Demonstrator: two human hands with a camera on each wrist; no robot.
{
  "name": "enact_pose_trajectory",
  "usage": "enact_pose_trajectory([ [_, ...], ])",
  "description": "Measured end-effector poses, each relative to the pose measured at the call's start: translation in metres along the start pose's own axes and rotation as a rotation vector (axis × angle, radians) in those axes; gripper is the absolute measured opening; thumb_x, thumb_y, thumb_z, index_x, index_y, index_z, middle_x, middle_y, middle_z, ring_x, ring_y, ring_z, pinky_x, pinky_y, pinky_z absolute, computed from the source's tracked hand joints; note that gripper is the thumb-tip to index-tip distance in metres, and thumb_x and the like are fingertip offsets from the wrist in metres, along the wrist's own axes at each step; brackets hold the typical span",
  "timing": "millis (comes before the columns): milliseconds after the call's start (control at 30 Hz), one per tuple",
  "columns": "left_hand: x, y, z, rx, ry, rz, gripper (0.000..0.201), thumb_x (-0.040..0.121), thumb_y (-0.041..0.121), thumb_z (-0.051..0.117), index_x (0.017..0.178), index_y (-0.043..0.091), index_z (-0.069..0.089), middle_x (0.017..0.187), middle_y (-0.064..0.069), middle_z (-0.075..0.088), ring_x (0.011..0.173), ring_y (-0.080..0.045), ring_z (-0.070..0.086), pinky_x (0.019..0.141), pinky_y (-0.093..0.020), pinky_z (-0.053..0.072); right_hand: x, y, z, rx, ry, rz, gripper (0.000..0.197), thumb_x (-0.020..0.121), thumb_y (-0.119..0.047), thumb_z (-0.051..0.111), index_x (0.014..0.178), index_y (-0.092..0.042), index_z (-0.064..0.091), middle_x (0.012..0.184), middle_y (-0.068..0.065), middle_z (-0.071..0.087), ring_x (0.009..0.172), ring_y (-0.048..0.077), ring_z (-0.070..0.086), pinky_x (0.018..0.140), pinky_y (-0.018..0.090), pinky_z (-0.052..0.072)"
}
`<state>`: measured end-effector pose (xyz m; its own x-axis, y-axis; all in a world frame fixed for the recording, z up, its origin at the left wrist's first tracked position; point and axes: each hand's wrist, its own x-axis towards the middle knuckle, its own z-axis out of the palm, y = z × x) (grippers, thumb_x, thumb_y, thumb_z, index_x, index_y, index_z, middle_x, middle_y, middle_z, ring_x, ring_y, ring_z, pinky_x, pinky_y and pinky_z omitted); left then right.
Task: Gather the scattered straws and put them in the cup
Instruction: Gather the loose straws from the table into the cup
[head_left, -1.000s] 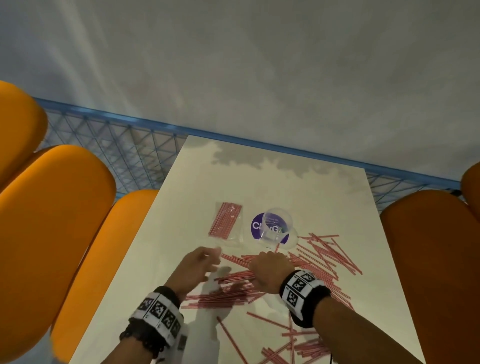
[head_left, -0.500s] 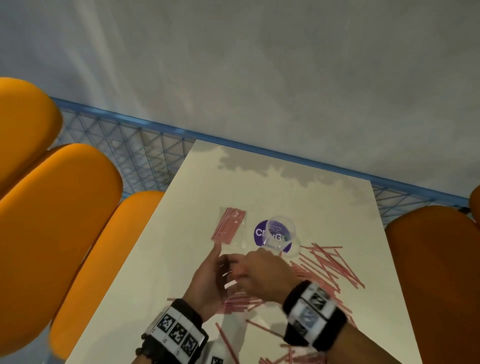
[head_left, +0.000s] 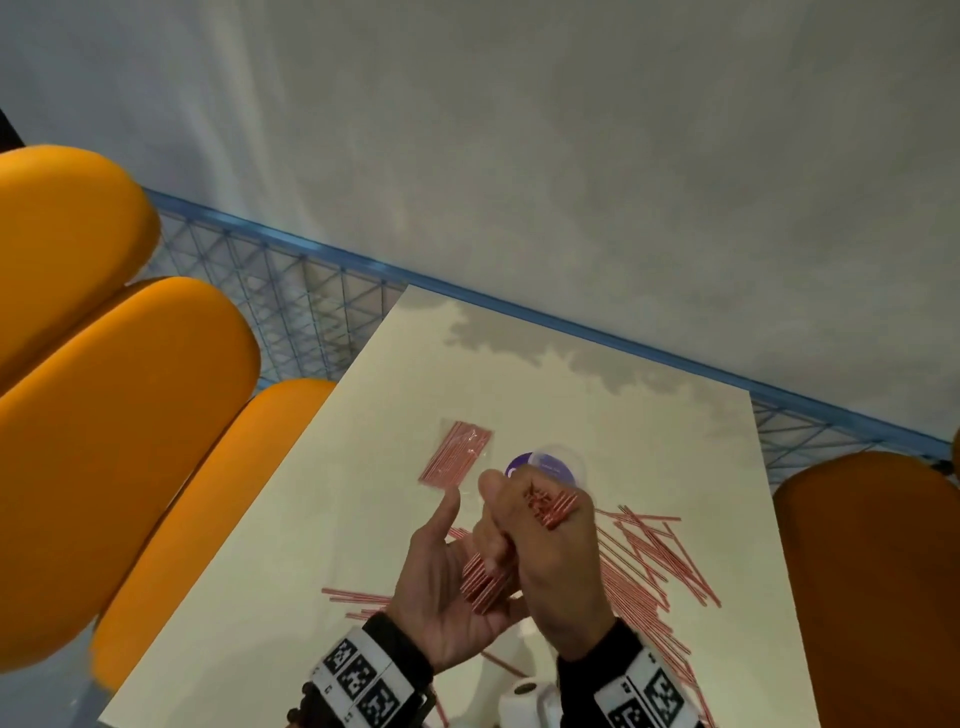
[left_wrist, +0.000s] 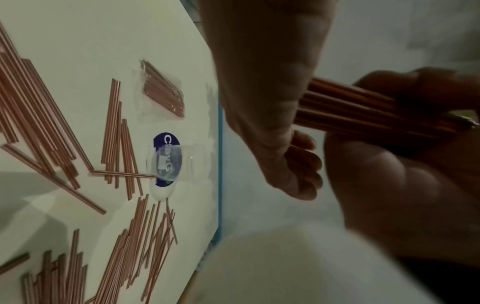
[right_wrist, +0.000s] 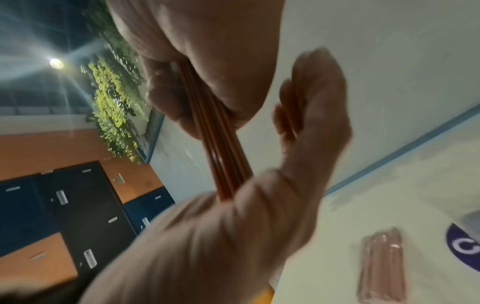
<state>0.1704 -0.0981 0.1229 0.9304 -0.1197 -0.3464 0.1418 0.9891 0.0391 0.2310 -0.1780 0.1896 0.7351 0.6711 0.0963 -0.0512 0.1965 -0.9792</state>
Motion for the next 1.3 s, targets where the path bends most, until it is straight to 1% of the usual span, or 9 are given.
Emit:
enact_pose_trajectory([
  [100, 0.0, -0.003, 0.004, -0.007, -0.006, 0.026, 0.072, 0.089, 0.062, 0.046, 0.115, -0.003, 0.063, 0.095, -0.021, 0.064, 0.1, -0.036, 0.063, 0.081, -0.05, 0.054, -0.003, 0.007, -0.001, -0.052, 0.046, 0.041, 0.051, 0.081, -0.038, 0.07, 0.055, -0.002, 0.046, 0.043, 0.012, 0.039, 0.04, 0.021, 0.035, 0.072, 0.036, 0.054],
  [300, -0.002, -0.011, 0.009, 0.101, -0.054, 0.022, 0.08, 0.086, 0.066, 0.048, 0.131, 0.0, 0.054, 0.127, -0.024, 0.06, 0.119, -0.037, 0.055, 0.1, -0.052, 0.044, 0.0, 0.006, -0.005, 0.1, 0.147, 0.211, 0.059, 0.082, -0.045, 0.068, 0.056, -0.009, 0.03, 0.043, 0.006, 0.023, 0.041, 0.018, 0.02, 0.045, 0.03, 0.023],
  [400, -0.005, -0.006, 0.009, 0.627, -0.035, 0.064, 0.068, 0.079, 0.053, 0.07, 0.122, 0.002, 0.06, 0.118, -0.017, 0.063, 0.111, -0.031, 0.056, 0.1, -0.051, 0.043, -0.001, 0.008, -0.022, 0.174, 0.163, 0.245, 0.058, 0.088, -0.041, 0.062, 0.055, -0.008, 0.027, 0.043, 0.006, 0.023, 0.041, 0.017, 0.023, 0.047, 0.03, 0.029],
  [533, -0.003, -0.003, 0.01, 1.478, -0.028, -0.013, 0.007, 0.081, 0.019, 0.075, 0.083, 0.02, 0.068, 0.073, 0.01, 0.067, 0.07, -0.006, 0.061, 0.07, -0.026, 0.048, -0.022, 0.022, -0.035, -0.13, 0.131, 0.267, 0.052, 0.089, -0.049, 0.056, 0.051, -0.015, 0.051, 0.051, 0.008, 0.054, 0.052, 0.024, 0.054, 0.063, 0.036, 0.048],
  [700, 0.007, -0.022, 0.005, 2.001, 0.327, 0.009, 0.031, 0.087, 0.044, 0.059, 0.069, 0.019, 0.059, 0.054, 0.007, 0.049, 0.048, -0.008, 0.045, 0.049, -0.015, 0.034, -0.026, 0.025, -0.073, -0.272, 0.113, 0.317, 0.036, 0.088, -0.044, 0.058, 0.071, -0.014, 0.066, 0.076, 0.009, 0.07, 0.07, 0.019, 0.067, 0.072, 0.032, 0.055],
  [833, 0.018, -0.041, 0.014, 2.322, 0.374, 0.056, 0.029, 0.091, 0.044, 0.05, 0.086, 0.018, 0.06, 0.069, 0.006, 0.049, 0.066, -0.011, 0.047, 0.06, -0.025, 0.039, -0.024, 0.038, -0.082, -0.577, 0.094, 0.3, 0.034, 0.096, -0.04, 0.049, 0.072, -0.023, 0.067, 0.075, -0.009, 0.069, 0.075, 0.007, 0.065, 0.072, 0.021, 0.051],
  [1000, 0.034, -0.045, 0.019, 2.508, 0.465, 0.028, 0.029, 0.091, 0.042, 0.045, 0.097, 0.019, 0.061, 0.081, 0.0, 0.054, 0.082, -0.019, 0.054, 0.067, -0.028, 0.035, -0.023, 0.042, -0.099, -0.954, 0.038, 0.297, 0.035, 0.094, -0.055, 0.036, 0.071, -0.032, 0.051, 0.07, -0.015, 0.058, 0.067, 0.003, 0.058, 0.067, 0.012, 0.044],
  [1167, 0.06, -0.041, 0.019, 2.43, 0.378, -0.053, 0.032, 0.089, 0.047, 0.052, 0.11, 0.025, 0.061, 0.107, 0.003, 0.068, 0.092, -0.018, 0.062, 0.079, -0.029, 0.047, -0.011, 0.052, -0.11, -1.074, -0.02, 0.305, 0.036, 0.097, -0.042, 0.047, 0.062, -0.031, 0.043, 0.062, -0.014, 0.054, 0.058, 0.008, 0.055, 0.059, 0.016, 0.045],
  [1300, 0.084, 0.004, 0.017, 2.383, 0.282, 0.015, 0.045, 0.074, 0.055, 0.07, 0.104, 0.029, 0.048, 0.107, 0.009, 0.059, 0.091, -0.011, 0.054, 0.071, -0.025, 0.041, 0.038, 0.038, -0.152, -1.215, 0.017, 0.363, 0.037, 0.098, -0.043, 0.04, 0.068, -0.024, 0.049, 0.061, -0.005, 0.058, 0.052, 0.008, 0.052, 0.05, 0.024, 0.044],
])
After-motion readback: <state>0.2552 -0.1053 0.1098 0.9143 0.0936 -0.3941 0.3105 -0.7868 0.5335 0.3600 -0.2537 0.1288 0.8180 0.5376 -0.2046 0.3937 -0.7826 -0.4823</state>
